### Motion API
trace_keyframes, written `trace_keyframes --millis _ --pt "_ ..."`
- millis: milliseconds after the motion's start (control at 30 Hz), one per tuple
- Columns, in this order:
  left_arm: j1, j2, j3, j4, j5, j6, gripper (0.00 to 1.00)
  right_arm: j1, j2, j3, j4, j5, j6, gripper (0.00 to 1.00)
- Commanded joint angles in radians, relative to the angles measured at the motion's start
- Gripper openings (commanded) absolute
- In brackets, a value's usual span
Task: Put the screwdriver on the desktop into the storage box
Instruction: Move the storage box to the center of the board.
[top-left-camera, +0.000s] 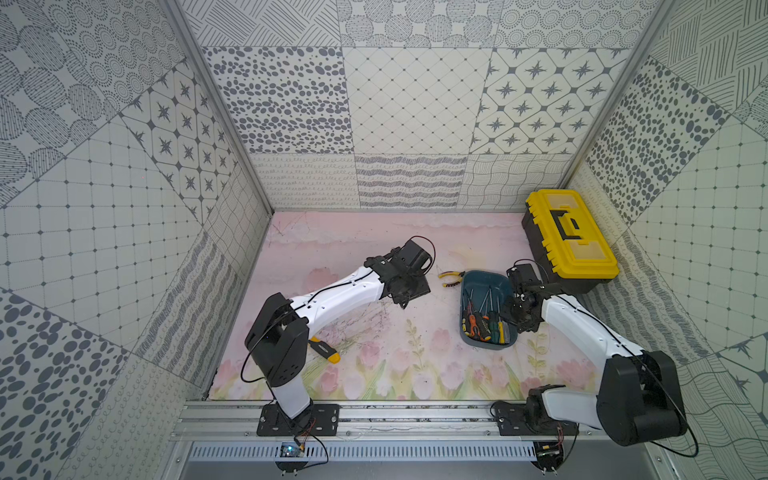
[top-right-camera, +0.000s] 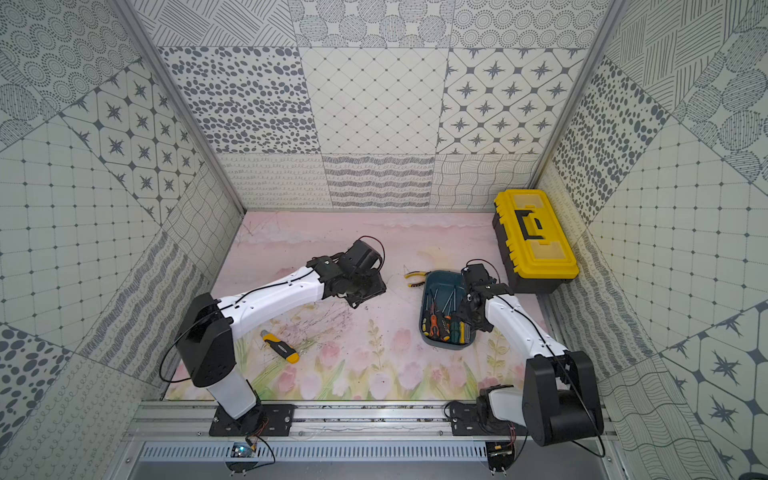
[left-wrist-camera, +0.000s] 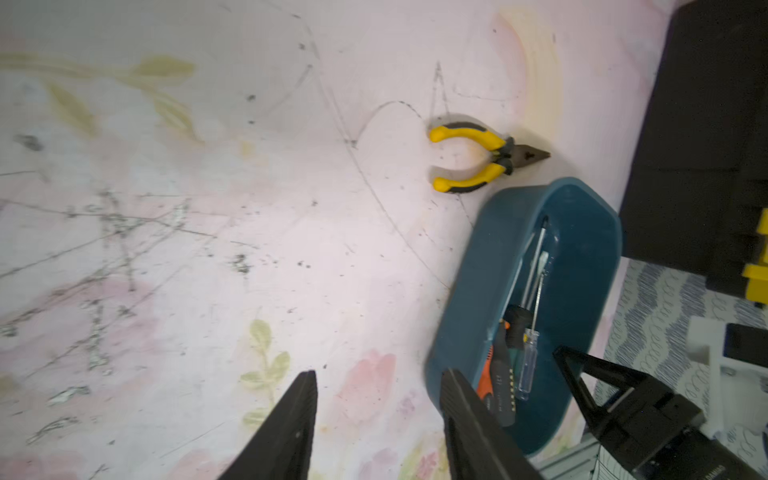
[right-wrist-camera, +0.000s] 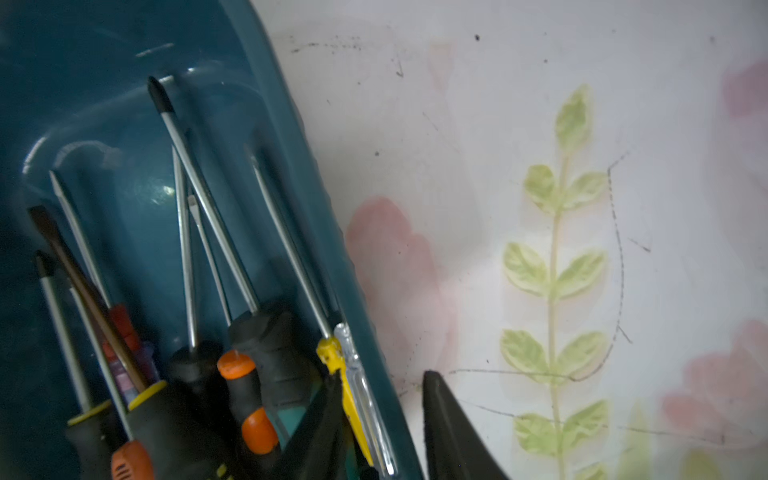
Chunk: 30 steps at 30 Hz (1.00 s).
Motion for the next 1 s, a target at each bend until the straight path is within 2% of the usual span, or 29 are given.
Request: trace_keyframes --millis 0,200,367,667,833,900,933,967 --pt "0.073 -0.125 -0.152 0.073 -0.074 -0.051 0.52 -0.002 0.033 0.033 0.113 -0.038 -0.080 0.23" --pt "0.143 -0.197 -0.217 0.051 -0.084 -0.049 0.51 0.001 0.078 0.036 0.152 -0.072 -0.123 0.07" --pt "0.183 -0.232 -0.239 0.033 -0.091 -0.026 0.52 0.063 0.083 0.056 0.164 -0.107 -0.158 0.00" --pt "0.233 -0.371 -0.317 0.007 -0.193 0.039 0.51 0.289 0.120 0.114 0.160 -0.118 -0.160 0.00" --pt "0.250 -0.449 -0.361 -0.027 -0.307 0.100 0.52 0.383 0.202 0.157 0.192 -0.126 -0.131 0.00" --pt "0.254 -0.471 -0.373 -0.056 -0.376 0.118 0.57 0.404 0.236 0.182 0.204 -0.133 -0.122 0.00" --pt "0.257 -0.482 -0.378 -0.071 -0.411 0.129 0.60 0.411 0.250 0.190 0.206 -0.135 -0.117 0.06" --pt "0.265 -0.493 -0.385 -0.081 -0.440 0.142 0.61 0.416 0.259 0.203 0.206 -0.135 -0.114 0.17"
